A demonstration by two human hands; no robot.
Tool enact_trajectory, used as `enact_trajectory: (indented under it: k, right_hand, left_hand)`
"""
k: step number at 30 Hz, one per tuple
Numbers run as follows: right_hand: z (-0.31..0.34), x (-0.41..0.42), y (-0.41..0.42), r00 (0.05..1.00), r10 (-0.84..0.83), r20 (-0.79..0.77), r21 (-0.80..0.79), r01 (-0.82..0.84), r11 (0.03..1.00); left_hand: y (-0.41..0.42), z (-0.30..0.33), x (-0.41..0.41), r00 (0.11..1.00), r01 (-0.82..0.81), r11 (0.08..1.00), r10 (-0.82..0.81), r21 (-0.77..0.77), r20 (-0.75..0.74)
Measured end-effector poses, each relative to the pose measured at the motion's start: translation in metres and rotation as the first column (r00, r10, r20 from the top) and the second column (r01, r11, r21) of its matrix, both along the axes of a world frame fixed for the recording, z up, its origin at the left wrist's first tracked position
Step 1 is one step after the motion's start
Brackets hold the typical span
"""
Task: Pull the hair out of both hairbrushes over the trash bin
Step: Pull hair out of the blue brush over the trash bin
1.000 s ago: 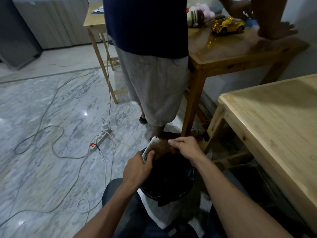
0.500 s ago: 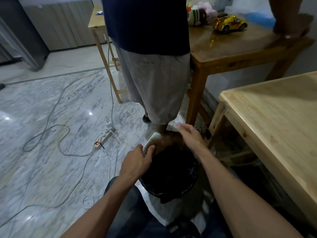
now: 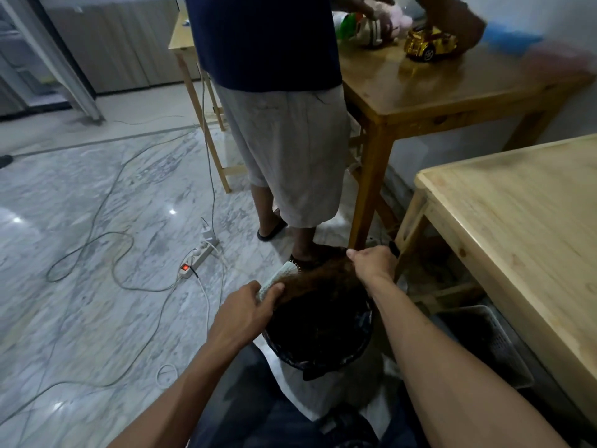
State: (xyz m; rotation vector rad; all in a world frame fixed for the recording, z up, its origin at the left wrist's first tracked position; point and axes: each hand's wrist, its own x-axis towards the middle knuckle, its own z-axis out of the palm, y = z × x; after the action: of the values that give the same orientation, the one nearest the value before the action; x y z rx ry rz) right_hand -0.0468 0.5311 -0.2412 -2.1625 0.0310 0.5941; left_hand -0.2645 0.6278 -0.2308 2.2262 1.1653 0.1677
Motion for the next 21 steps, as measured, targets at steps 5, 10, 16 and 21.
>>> enact_trajectory:
  k: [5, 10, 16, 21]
  right_hand:
    - [-0.002, -0.003, 0.000, 0.975, 0.188, 0.119, 0.009, -0.190, 0.982]
    - [0.004, 0.000, -0.014, 0.779, 0.627, -0.015, 0.230, -0.607, 0.760]
    - [-0.005, -0.001, -0.014, 0.814, 0.567, 0.123, 0.016, -0.573, 0.819]
    - [0.007, 0.019, -0.012, 0.978, 0.129, 0.162, -0.008, -0.129, 0.992]
  left_hand:
    - [-0.001, 0.004, 0.006, 0.999, 0.040, 0.997, -0.039, 0.073, -0.008]
    - [0.001, -0.001, 0.013, 1.000, 0.023, 0.998, -0.023, 0.051, -0.014]
    - [-0.003, -0.003, 0.015, 0.997, 0.055, 0.995, -0.060, -0.078, -0.058]
    - [0.004, -0.001, 0.002, 0.996, 0.071, 0.994, -0.074, -0.083, -0.043]
